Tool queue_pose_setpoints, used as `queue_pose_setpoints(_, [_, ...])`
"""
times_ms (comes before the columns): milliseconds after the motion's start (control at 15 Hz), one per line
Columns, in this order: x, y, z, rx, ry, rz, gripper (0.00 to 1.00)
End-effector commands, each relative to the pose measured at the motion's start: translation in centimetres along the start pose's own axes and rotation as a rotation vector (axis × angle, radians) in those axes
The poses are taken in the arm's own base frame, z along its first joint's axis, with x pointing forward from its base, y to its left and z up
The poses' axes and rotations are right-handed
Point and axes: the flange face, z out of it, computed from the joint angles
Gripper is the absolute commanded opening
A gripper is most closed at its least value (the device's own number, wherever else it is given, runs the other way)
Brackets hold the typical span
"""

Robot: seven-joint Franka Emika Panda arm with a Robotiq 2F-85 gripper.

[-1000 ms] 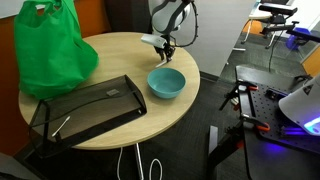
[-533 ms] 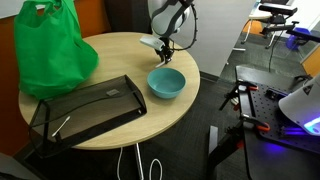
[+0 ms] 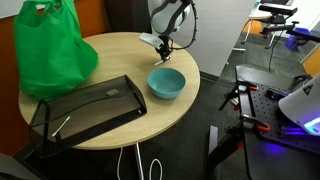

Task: Put the white pen in the green bowl

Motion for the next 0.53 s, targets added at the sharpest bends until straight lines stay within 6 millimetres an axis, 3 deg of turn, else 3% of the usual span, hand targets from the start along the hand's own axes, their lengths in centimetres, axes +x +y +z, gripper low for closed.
queue_pose_setpoints(0, [0.2,0.8,-4.4,0.028,-0.058,-0.031,0.03])
queue_pose_setpoints(267, [-1.3,2.6,-10.7,0.037,-0.124,-0.158,0.03])
queue_pose_setpoints(467, [-3.9,5.2,-13.7,0.044,-0.151,-0.289,0.03])
